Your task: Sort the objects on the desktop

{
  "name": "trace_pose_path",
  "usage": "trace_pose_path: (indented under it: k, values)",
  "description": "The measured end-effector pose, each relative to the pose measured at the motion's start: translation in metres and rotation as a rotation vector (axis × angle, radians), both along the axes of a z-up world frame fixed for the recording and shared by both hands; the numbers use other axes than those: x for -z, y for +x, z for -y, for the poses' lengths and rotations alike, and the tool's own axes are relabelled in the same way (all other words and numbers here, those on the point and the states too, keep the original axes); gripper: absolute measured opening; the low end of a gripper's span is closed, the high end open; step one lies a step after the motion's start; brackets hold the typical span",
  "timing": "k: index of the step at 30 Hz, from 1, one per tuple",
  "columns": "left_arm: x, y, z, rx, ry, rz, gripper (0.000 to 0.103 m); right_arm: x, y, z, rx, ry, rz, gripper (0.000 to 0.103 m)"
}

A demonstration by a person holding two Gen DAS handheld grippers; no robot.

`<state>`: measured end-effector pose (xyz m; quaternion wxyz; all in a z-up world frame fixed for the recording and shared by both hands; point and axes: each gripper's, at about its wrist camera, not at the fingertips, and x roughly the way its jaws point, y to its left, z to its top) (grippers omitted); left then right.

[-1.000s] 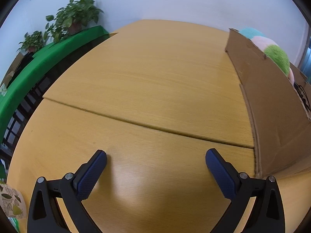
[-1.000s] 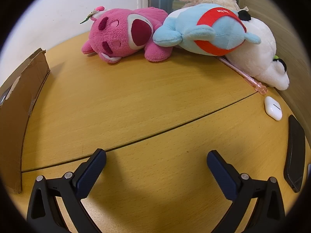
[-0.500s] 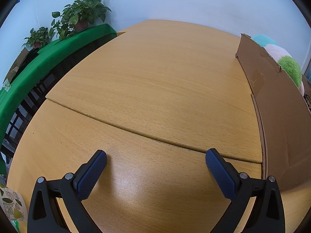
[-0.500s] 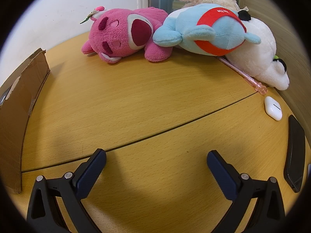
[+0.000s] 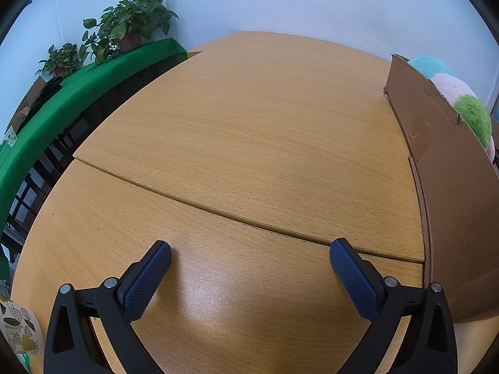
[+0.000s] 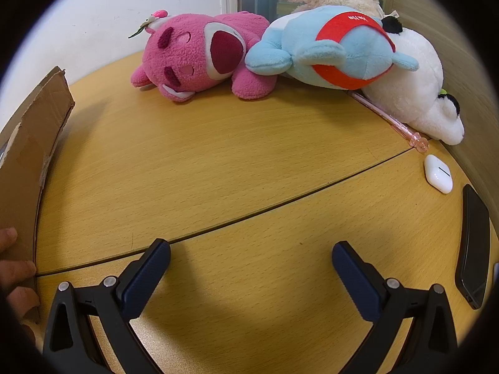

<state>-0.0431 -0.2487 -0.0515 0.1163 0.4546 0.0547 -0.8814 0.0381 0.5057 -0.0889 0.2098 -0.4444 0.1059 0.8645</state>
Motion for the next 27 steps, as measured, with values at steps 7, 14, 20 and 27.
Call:
trace_pose_path:
  k: [7, 14, 20, 27]
  values:
    - [0.0001, -0.0004, 0.0002, 0.000, 0.000, 0.000, 0.103, -0.0002, 0.0001, -0.0008, 0.000, 0.000, 0.000, 0.103]
    - [0.0005, -0.0001, -0.0003, 0.000, 0.000, -0.001, 0.103, -0.0005, 0.0003, -0.0017, 0.000, 0.000, 0.000, 0.103]
    - [0.0004, -0.0002, -0.0003, 0.000, 0.000, 0.000, 0.103, -0.0006, 0.0014, -0.0037, 0.000, 0.000, -0.001, 0.103]
    - [-0.0002, -0.0003, 0.0007, 0.001, 0.001, -0.001, 0.103, 0.0021, 0.0053, -0.0008, 0.001, 0.001, -0.004, 0.103]
